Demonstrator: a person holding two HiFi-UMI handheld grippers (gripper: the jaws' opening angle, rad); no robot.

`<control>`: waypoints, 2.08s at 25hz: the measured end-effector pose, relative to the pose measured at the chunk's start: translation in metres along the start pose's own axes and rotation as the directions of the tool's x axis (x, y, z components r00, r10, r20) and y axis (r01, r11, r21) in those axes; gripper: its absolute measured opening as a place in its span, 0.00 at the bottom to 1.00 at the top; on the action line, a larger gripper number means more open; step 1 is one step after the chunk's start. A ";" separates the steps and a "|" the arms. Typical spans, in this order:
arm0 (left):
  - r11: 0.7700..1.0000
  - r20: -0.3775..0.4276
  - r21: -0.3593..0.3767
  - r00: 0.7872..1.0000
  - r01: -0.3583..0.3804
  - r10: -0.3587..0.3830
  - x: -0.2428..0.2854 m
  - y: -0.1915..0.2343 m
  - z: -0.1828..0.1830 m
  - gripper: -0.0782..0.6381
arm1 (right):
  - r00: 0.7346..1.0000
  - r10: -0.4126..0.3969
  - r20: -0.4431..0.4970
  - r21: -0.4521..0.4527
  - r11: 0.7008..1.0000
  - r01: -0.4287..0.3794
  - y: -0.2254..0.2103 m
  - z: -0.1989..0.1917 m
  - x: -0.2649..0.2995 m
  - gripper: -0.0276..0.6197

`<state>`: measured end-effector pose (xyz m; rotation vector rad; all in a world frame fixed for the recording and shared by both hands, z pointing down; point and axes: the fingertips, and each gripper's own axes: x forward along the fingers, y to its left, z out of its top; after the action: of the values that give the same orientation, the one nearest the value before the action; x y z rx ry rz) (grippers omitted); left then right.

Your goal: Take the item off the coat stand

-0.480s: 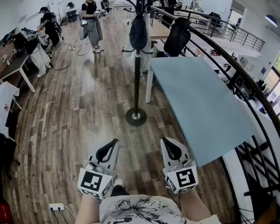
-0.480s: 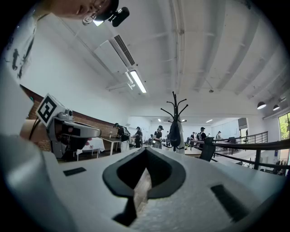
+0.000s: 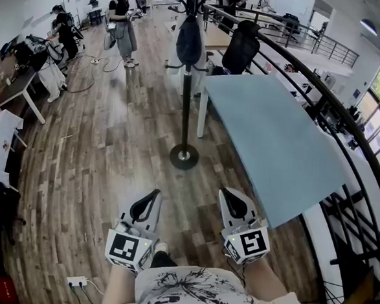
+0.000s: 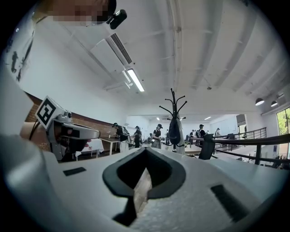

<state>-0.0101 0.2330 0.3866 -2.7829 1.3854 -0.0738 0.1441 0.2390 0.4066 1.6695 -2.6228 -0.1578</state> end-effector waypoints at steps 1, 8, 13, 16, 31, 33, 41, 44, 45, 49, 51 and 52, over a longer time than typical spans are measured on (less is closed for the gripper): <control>1.000 0.000 -0.002 1.000 0.002 -0.002 0.003 0.005 -0.002 0.12 | 1.000 -0.006 -0.001 0.006 1.000 0.006 0.000 -0.002 0.005 0.03; 1.000 0.005 -0.022 1.000 0.011 -0.011 0.022 0.073 -0.009 0.12 | 0.999 -0.029 -0.021 0.002 1.000 0.029 0.011 -0.006 0.072 0.03; 0.999 0.018 -0.007 0.999 0.033 -0.033 0.038 0.141 -0.003 0.12 | 0.996 -0.091 -0.010 0.021 0.996 0.091 0.018 0.004 0.138 0.03; 0.998 0.009 0.003 0.998 0.056 -0.056 0.048 0.176 -0.003 0.12 | 0.993 -0.115 -0.014 0.025 0.993 0.115 0.023 0.007 0.175 0.03; 1.000 -0.033 -0.025 0.999 -0.001 0.000 0.156 0.282 -0.026 0.12 | 0.998 -0.043 -0.039 0.031 0.999 0.044 -0.020 -0.017 0.332 0.03; 1.000 -0.034 -0.013 0.999 -0.010 0.010 0.183 0.289 -0.025 0.12 | 0.999 -0.034 -0.029 0.040 0.999 0.035 -0.042 -0.020 0.355 0.03; 0.998 0.030 0.039 0.999 -0.040 0.039 0.288 0.328 0.004 0.12 | 0.999 -0.020 0.035 -0.007 1.000 0.020 -0.122 -0.009 0.441 0.03; 0.999 0.043 0.047 0.999 -0.027 0.025 0.320 0.326 0.007 0.12 | 0.998 -0.043 0.039 -0.012 0.999 0.043 -0.154 -0.011 0.454 0.03; 0.999 0.045 0.047 0.999 -0.020 0.018 0.329 0.324 0.007 0.12 | 0.998 -0.054 0.037 -0.012 0.998 0.055 -0.164 -0.012 0.457 0.03; 0.999 0.045 0.043 0.999 0.010 -0.011 0.364 0.331 0.010 0.12 | 0.996 -0.089 0.022 -0.012 0.996 0.090 -0.192 -0.012 0.477 0.03; 0.999 0.050 0.036 0.998 0.023 -0.025 0.379 0.339 0.014 0.12 | 0.995 -0.100 0.015 -0.018 0.995 0.101 -0.198 -0.012 0.489 0.03; 0.999 0.054 0.035 0.998 0.032 -0.033 0.387 0.342 0.015 0.12 | 0.994 -0.108 0.013 -0.020 0.994 0.108 -0.201 -0.012 0.494 0.03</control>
<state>-0.0492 -0.2819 0.3655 -2.7584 1.3145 -0.0216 0.1170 -0.2930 0.3835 1.8102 -2.5305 -0.1964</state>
